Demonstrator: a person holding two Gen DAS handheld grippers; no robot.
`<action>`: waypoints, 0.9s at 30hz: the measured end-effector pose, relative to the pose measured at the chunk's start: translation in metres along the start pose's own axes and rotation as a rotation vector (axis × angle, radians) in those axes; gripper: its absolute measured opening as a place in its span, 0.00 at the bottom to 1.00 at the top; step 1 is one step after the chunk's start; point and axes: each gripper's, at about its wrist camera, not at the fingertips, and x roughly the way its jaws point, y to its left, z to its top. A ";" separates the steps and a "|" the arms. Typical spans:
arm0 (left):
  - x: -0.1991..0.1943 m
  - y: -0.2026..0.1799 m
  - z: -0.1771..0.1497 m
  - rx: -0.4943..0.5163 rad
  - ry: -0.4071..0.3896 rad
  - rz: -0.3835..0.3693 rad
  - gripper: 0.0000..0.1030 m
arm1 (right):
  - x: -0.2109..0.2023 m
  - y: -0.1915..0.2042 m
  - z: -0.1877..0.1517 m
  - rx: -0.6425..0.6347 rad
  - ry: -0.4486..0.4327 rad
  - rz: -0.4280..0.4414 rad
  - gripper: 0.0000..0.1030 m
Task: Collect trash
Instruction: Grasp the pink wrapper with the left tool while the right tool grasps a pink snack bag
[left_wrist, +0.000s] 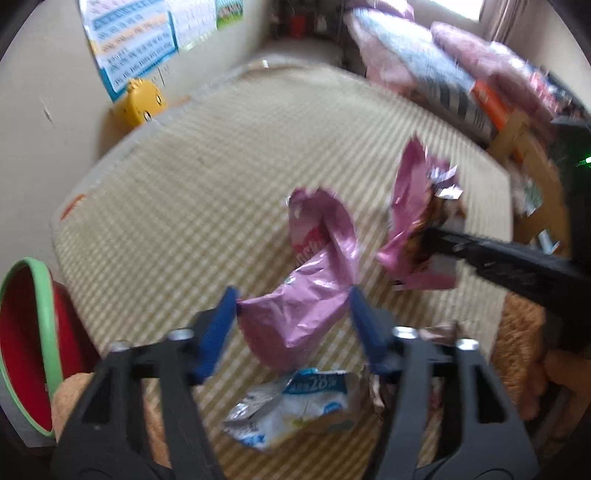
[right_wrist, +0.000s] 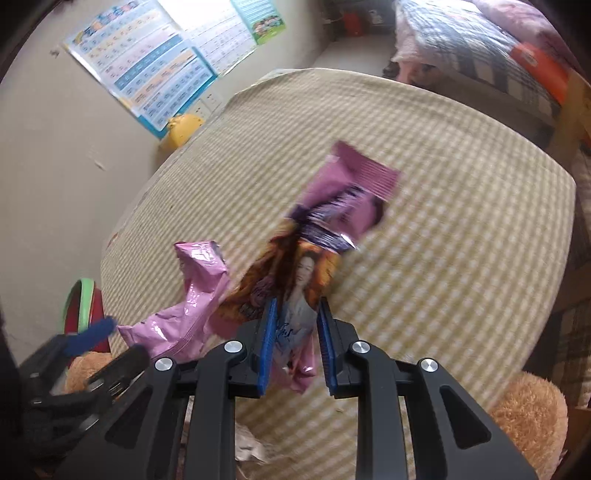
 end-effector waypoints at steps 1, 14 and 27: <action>0.004 -0.001 -0.001 -0.002 0.011 -0.005 0.35 | -0.002 -0.002 -0.001 0.002 -0.007 -0.003 0.20; -0.041 0.023 -0.019 -0.144 -0.099 0.036 0.17 | -0.018 0.007 -0.010 -0.039 -0.092 -0.009 0.20; -0.088 0.048 -0.015 -0.198 -0.235 0.069 0.17 | -0.039 0.036 -0.011 -0.123 -0.130 -0.025 0.20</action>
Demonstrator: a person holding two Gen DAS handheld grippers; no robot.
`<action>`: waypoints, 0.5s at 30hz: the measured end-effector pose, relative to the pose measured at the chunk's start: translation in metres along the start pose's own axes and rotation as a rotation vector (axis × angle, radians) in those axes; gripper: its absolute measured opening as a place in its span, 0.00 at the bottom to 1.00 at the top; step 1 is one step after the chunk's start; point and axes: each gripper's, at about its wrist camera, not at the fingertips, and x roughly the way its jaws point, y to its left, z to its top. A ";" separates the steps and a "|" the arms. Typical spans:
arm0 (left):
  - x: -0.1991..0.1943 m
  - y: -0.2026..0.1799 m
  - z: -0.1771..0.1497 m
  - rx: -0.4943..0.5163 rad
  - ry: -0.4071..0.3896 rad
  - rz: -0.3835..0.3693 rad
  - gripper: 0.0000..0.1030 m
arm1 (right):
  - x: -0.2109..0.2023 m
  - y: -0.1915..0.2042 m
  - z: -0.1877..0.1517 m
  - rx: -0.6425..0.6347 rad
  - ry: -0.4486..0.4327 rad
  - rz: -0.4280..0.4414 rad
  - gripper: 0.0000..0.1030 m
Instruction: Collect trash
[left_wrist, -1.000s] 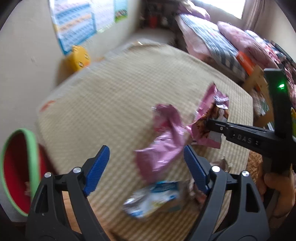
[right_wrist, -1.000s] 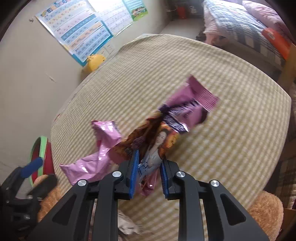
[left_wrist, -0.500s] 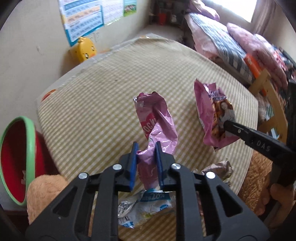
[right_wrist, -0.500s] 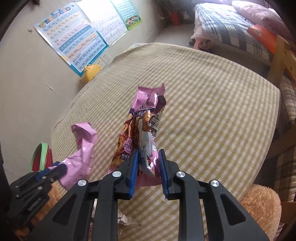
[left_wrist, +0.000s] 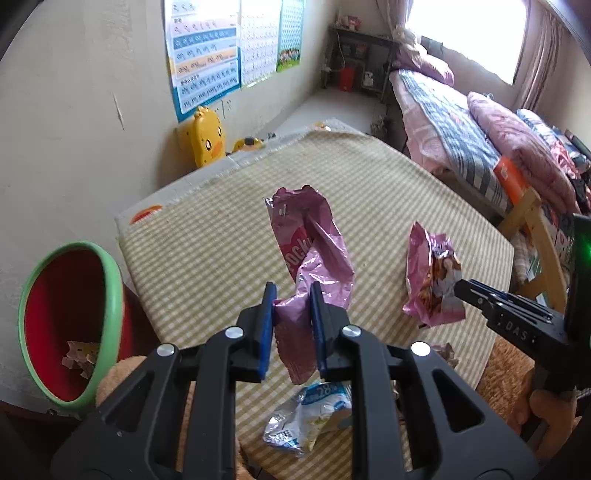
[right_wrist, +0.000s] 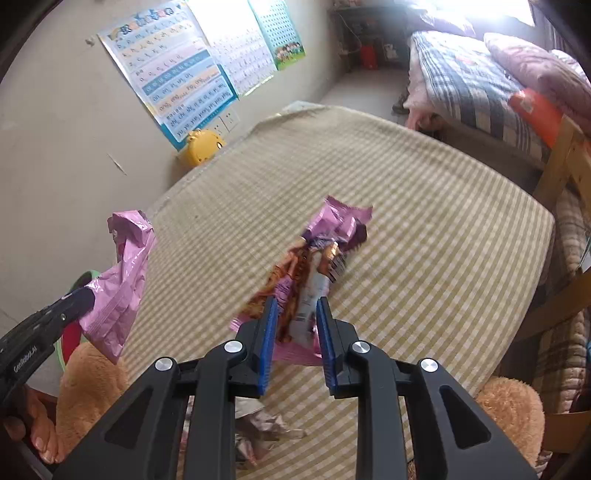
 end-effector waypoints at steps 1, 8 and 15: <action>-0.004 0.003 0.001 -0.007 -0.009 0.002 0.17 | -0.005 0.004 0.001 -0.014 -0.015 -0.004 0.20; -0.021 0.018 0.005 -0.041 -0.056 0.008 0.17 | -0.025 0.027 0.010 -0.070 -0.062 0.005 0.20; -0.026 0.030 0.006 -0.056 -0.070 0.030 0.17 | -0.036 0.056 0.015 -0.161 -0.098 -0.006 0.22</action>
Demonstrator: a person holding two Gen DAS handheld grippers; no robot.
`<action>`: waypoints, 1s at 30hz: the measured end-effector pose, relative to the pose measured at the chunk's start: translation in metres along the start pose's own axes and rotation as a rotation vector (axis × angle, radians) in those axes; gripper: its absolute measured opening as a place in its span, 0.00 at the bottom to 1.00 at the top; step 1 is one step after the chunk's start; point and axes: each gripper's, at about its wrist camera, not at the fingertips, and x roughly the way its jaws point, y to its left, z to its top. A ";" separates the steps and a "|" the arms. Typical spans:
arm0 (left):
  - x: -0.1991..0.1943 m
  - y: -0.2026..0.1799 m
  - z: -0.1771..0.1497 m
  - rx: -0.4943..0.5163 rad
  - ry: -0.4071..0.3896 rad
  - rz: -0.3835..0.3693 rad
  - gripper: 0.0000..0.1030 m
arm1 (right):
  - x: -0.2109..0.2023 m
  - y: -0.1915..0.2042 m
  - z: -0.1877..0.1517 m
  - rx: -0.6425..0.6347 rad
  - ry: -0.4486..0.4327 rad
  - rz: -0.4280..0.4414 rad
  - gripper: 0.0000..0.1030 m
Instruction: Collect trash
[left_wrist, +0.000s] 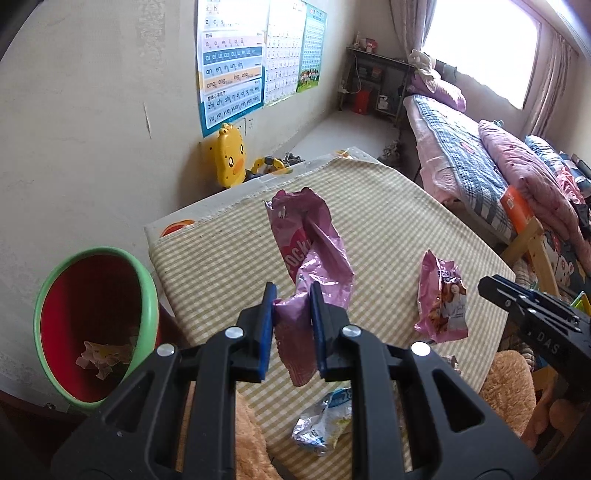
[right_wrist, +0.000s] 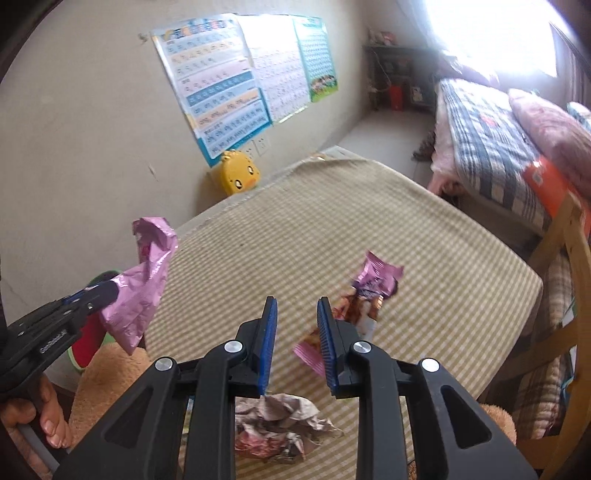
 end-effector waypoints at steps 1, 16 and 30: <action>0.000 0.001 0.000 -0.002 -0.001 0.002 0.17 | 0.001 -0.001 0.000 -0.005 -0.001 -0.010 0.23; -0.004 0.017 -0.003 -0.036 -0.010 -0.003 0.18 | 0.106 -0.074 -0.001 0.296 0.263 -0.077 0.74; -0.024 0.034 0.007 -0.051 -0.070 0.050 0.17 | 0.031 -0.012 0.026 0.145 0.050 0.060 0.14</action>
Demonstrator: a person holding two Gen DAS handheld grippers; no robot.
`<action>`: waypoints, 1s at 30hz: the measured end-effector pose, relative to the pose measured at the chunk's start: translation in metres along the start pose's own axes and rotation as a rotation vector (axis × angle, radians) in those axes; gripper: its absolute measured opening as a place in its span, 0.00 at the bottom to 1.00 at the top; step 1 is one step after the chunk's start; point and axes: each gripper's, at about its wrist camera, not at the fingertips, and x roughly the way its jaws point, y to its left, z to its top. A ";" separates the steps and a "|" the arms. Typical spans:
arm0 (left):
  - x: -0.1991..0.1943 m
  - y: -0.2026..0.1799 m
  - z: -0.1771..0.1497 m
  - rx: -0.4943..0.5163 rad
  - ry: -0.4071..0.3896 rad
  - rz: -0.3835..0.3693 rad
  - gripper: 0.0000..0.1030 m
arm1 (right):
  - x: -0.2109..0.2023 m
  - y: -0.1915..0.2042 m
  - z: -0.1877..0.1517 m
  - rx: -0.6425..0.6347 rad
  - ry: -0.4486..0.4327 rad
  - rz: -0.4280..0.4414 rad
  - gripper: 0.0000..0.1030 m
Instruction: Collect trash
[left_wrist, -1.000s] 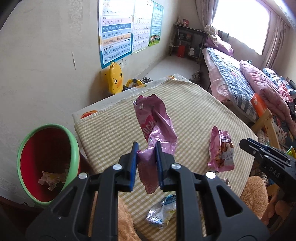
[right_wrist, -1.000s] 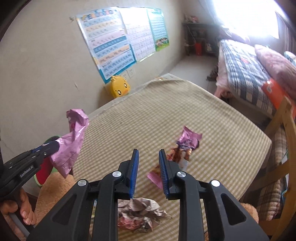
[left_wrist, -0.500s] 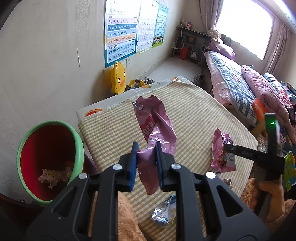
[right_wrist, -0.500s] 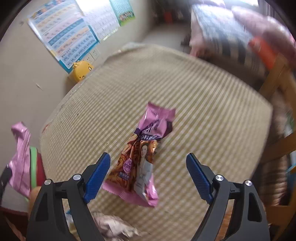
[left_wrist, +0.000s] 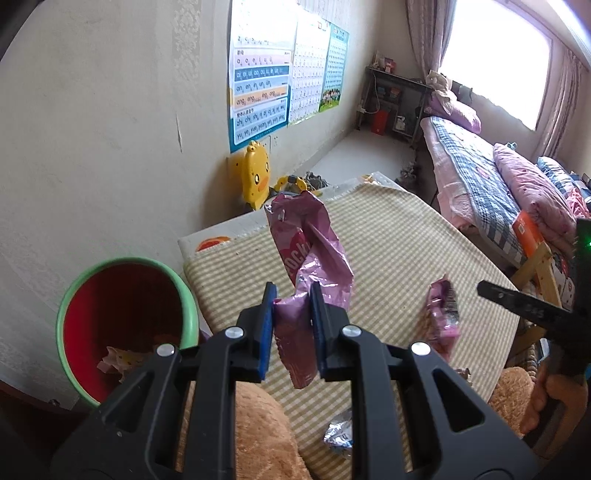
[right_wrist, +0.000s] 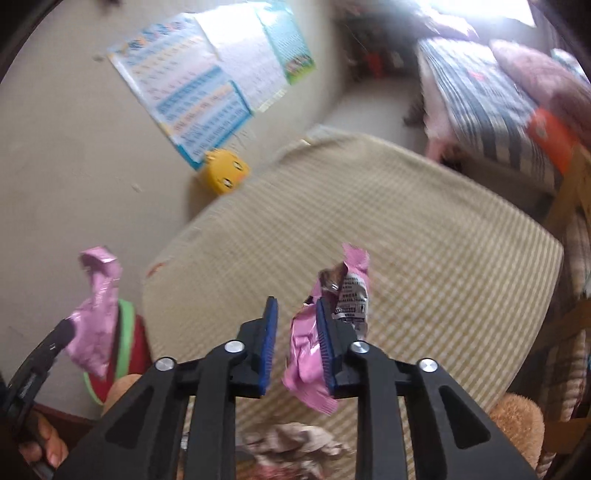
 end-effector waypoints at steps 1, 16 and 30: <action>-0.001 0.002 0.000 -0.006 -0.001 0.001 0.17 | -0.002 0.009 0.001 -0.034 -0.004 -0.004 0.14; -0.004 0.014 -0.002 -0.023 0.007 0.001 0.17 | 0.111 -0.017 -0.012 0.116 0.270 -0.053 0.68; 0.001 0.036 -0.001 -0.063 0.011 0.039 0.17 | 0.024 0.043 0.005 -0.003 0.093 0.102 0.35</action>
